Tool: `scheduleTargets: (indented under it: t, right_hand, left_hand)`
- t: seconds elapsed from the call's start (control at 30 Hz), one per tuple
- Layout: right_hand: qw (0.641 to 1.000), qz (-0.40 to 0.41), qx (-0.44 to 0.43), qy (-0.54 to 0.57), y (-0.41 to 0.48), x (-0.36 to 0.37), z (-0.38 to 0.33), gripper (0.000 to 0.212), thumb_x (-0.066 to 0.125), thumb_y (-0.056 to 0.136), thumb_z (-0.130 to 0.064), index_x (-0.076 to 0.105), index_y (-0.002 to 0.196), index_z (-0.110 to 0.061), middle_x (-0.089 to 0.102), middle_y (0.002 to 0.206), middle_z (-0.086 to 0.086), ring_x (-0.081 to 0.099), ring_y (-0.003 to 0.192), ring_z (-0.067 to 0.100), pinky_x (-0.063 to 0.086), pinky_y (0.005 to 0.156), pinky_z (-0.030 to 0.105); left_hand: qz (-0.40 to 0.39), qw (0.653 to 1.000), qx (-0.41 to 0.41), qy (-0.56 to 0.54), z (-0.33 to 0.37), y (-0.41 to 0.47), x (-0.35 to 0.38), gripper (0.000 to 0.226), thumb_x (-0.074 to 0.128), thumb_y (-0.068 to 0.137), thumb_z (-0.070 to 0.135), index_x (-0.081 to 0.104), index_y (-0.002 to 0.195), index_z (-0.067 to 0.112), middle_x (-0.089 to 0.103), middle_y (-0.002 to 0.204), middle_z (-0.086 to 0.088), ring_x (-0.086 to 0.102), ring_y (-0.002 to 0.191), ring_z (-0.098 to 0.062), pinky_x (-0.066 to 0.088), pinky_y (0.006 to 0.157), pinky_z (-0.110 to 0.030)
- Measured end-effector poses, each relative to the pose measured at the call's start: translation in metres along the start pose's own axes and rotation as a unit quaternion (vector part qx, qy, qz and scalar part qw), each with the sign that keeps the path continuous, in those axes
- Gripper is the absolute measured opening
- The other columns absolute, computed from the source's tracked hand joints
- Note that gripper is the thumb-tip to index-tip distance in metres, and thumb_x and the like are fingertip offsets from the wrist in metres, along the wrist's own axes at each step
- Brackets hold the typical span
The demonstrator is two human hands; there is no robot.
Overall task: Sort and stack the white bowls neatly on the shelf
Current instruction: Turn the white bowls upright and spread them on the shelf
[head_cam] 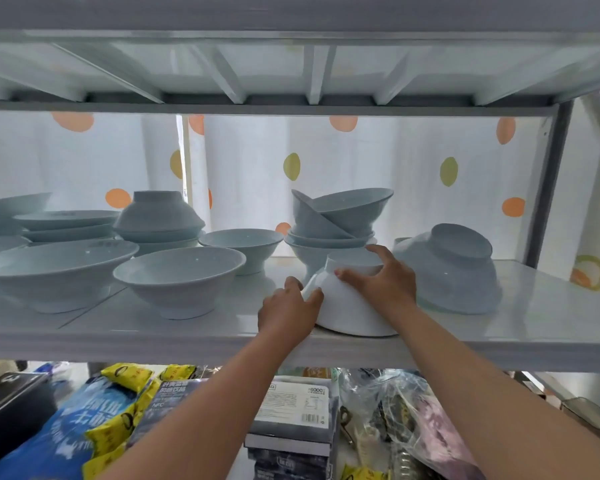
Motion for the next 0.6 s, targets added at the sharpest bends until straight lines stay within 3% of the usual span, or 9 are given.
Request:
scheduleTargets:
  t: [0.13,0.27,0.33,0.43,0.6]
  right_hand:
    - [1.0,0.008,0.008,0.004,-0.002,-0.005,-0.009,0.077,0.068,0.058,-0.071,0.05,0.124,-0.034,0.061,0.118,0.01,0.052,0.114,0.031,0.043,0.098,0.043]
    - [0.999,0.016,0.018,0.024,-0.006,-0.006,-0.014,0.071,0.068,0.06,-0.07,0.051,0.12,-0.037,0.061,0.119,0.006,0.053,0.112,0.028,0.045,0.096,0.041]
    - [0.999,0.026,0.024,0.036,-0.01,-0.006,-0.017,0.072,0.067,0.058,-0.072,0.051,0.119,-0.037,0.061,0.12,0.005,0.053,0.113,0.028,0.044,0.096,0.042]
    - [0.997,0.045,0.037,0.056,-0.018,-0.005,-0.02,0.079,0.061,0.051,-0.077,0.052,0.119,-0.037,0.06,0.12,0.007,0.053,0.112,0.029,0.044,0.097,0.044]
    - [0.993,0.064,0.057,0.08,-0.027,-0.004,-0.026,0.076,0.059,0.05,-0.076,0.052,0.116,-0.039,0.059,0.121,0.006,0.052,0.113,0.03,0.043,0.097,0.047]
  left_hand:
    - [0.002,1.0,-0.007,-0.03,-0.004,0.001,-0.005,0.06,0.042,0.088,0.06,0.042,0.125,0.013,0.054,0.125,-0.013,0.048,0.115,-0.032,0.042,0.095,-0.042]
    - [-0.005,0.984,-0.061,-0.17,-0.016,0.004,-0.011,0.077,0.06,0.08,0.057,0.036,0.134,0.007,0.049,0.132,-0.012,0.05,0.118,-0.031,0.042,0.092,-0.034]
    - [-0.022,0.944,-0.114,-0.308,-0.029,0.008,-0.005,0.08,0.072,0.073,0.051,0.041,0.128,0.002,0.057,0.114,-0.011,0.059,0.097,-0.029,0.051,0.083,-0.033]
    - [-0.085,0.847,-0.161,-0.499,-0.033,0.008,0.01,0.059,0.078,0.075,0.029,0.053,0.117,-0.004,0.058,0.084,-0.01,0.057,0.065,-0.02,0.054,0.052,-0.024]
    - [-0.161,0.767,-0.15,-0.603,-0.02,-0.003,0.009,0.031,0.065,0.087,0.014,0.054,0.109,-0.005,0.065,0.089,-0.017,0.064,0.078,-0.023,0.057,0.05,-0.026]
Point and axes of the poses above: each hand's wrist, its own y-axis towards the middle knuckle, its own x-axis out of the palm, z = x × y, the point moved 9 cm from there along y, towards the middle knuckle
